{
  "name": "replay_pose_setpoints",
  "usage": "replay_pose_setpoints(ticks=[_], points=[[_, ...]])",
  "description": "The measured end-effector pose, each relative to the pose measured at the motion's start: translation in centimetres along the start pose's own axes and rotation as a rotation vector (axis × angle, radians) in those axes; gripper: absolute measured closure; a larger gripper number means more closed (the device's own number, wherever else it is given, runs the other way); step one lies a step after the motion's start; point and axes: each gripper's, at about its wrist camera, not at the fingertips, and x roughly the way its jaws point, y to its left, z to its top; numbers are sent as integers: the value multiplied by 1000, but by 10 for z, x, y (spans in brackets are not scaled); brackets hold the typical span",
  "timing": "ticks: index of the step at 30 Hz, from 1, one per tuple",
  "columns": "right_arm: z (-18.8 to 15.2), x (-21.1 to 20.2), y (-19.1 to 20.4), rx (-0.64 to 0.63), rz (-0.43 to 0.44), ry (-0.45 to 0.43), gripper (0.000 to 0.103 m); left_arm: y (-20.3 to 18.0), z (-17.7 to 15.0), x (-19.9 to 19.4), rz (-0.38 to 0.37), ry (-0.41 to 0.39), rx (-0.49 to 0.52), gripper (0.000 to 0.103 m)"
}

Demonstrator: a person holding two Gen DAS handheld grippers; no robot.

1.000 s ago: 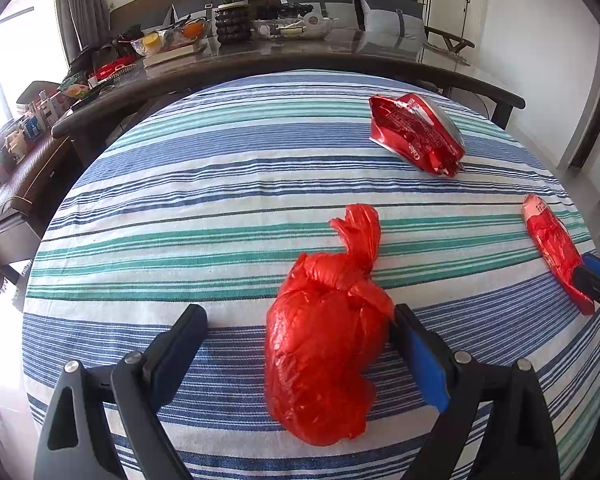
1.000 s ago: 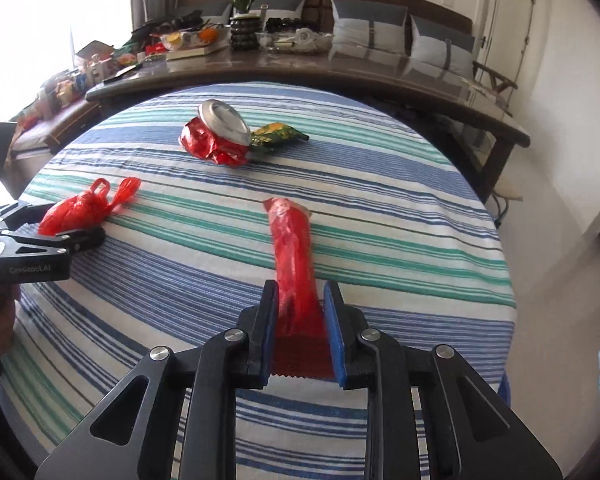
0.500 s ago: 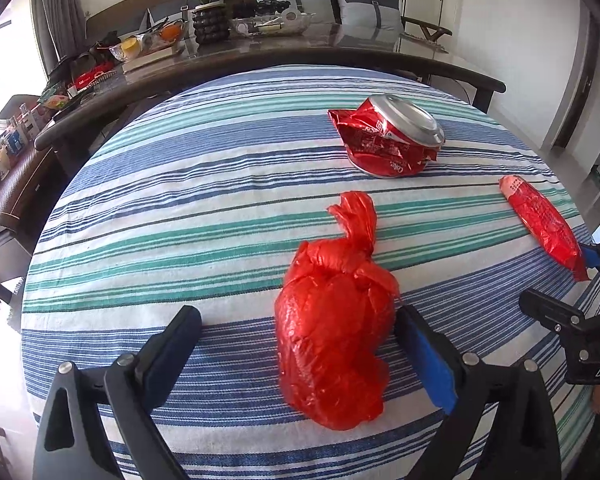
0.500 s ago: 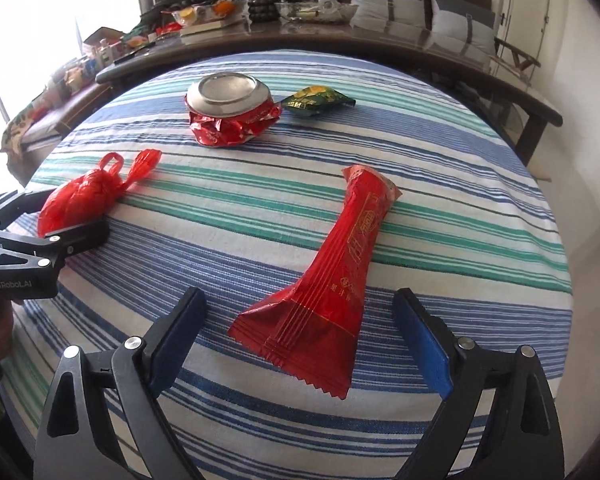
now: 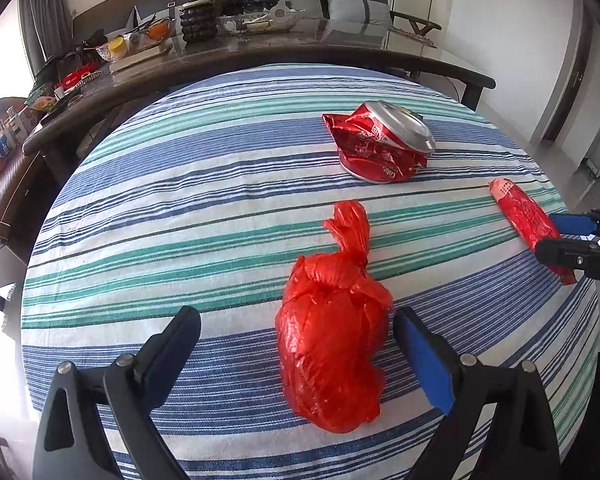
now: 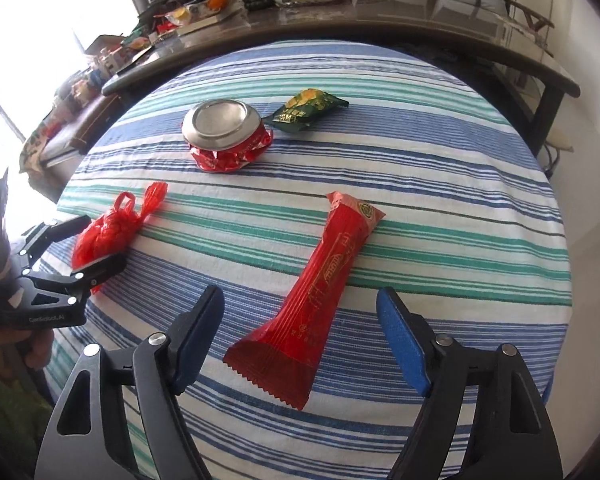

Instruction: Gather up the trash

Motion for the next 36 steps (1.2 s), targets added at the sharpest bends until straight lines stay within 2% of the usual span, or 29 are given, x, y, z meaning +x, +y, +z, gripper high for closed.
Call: replay_pose_setpoints(ticks=[1,2,4,5,6,7,8,14,17,24,31,36], points=[[6,3,0,3,-4,20,27,0,1,0,-6,-4,-6,5],[12,7,-1,8,-11,33,31,-1,2,-1,-13,-11,-12,10],[22,13,-3,26,-34,45,39,0,3,-2,-34,-16,-20,24],[26,17,-6,34,-48,63,48,1,4,-1,-49,-12,-24,33],[28,21,-9,48,-56,80,65,2,3,0,-56,-6,-27,41],[28,23,-13,63,-53,89,77,1,3,-1,-42,-13,-21,47],[28,22,-16,76,-56,90,88,1,4,-1,-37,-13,-15,58],[13,-4,-26,95,-20,21,92,3,5,-12,-80,-41,-42,60],[5,-20,-32,100,-6,-12,93,4,5,-19,-127,-59,-71,60],[-17,-55,-54,124,-2,-58,93,-9,-1,-18,-189,-61,-80,60],[-45,-96,-100,201,-18,-127,93,-36,-10,-29,-243,-52,-59,60],[-69,-124,-146,256,-81,-168,93,-88,-7,-49,-296,-68,3,60]])
